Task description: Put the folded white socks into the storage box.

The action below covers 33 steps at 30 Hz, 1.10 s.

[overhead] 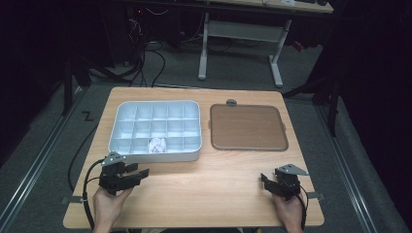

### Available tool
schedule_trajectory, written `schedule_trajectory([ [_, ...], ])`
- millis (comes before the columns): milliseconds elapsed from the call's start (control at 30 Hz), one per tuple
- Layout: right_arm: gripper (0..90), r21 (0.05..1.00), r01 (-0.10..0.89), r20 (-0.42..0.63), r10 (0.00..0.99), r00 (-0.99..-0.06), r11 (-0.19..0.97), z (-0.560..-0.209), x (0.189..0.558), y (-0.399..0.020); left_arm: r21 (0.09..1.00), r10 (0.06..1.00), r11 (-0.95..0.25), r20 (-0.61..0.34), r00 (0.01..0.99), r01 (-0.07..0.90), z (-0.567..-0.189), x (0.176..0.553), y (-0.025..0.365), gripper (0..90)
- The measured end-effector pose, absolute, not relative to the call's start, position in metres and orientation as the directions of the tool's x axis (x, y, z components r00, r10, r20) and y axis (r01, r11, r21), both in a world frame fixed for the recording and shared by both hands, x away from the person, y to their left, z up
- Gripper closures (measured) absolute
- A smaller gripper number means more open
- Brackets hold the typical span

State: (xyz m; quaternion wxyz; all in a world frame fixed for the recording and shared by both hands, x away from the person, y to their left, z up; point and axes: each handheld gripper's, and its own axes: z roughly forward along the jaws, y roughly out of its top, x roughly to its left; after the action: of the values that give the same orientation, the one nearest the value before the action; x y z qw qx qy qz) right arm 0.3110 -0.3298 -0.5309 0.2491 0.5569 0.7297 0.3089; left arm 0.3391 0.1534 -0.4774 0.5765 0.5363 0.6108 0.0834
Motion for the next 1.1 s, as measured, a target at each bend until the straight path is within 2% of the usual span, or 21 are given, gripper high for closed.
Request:
schedule_trajectory([
  [600,37.2,0.728,0.659,-0.02,0.967,-0.256,0.189,-0.531,0.311,-0.33,0.701,0.737,0.409,-0.631,0.24,0.585,-0.494,0.341,0.142,42.8],
  [1100,37.1,0.728,0.659,-0.02,0.966,-0.256,0.189,-0.531,0.311,-0.33,0.704,0.757,0.372,-0.608,0.242,0.606,-0.51,0.342,0.13,42.6],
])
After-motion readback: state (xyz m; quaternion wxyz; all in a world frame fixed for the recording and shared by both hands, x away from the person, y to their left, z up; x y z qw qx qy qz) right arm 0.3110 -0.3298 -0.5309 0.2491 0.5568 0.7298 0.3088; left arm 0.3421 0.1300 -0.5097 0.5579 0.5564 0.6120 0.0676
